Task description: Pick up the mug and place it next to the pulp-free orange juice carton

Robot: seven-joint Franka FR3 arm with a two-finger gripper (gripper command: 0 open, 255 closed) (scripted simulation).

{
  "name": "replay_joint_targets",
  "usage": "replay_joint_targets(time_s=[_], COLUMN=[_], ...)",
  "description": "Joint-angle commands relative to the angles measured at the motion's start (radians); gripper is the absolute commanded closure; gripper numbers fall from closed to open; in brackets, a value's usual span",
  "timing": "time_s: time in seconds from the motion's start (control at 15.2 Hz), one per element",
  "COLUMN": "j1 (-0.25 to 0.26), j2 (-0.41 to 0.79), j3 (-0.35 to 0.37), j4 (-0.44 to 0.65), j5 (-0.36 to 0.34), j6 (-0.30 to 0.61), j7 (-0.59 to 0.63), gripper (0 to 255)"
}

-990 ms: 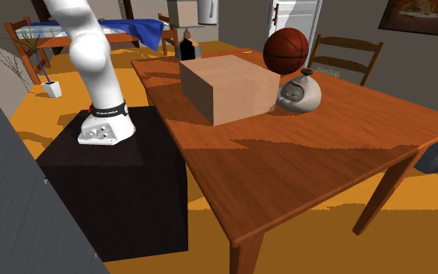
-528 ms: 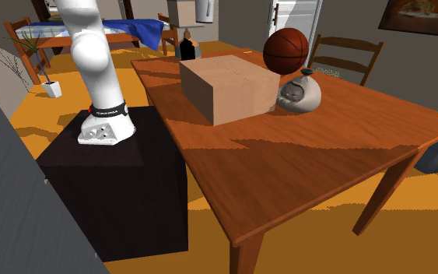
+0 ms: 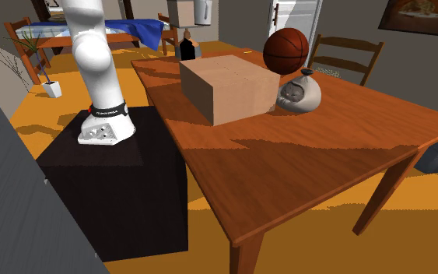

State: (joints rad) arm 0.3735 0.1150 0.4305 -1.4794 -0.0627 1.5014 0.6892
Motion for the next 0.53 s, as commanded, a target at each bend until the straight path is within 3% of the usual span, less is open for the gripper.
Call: replay_joint_targets(time_s=[0.0, 0.46], j1=[-0.002, -0.007], j2=[-0.009, -0.025], j3=[0.000, -0.003], j4=[-0.038, -0.152], j5=[0.004, 0.010], j6=[0.031, 0.130], j7=[0.000, -0.002], gripper=[255, 255])
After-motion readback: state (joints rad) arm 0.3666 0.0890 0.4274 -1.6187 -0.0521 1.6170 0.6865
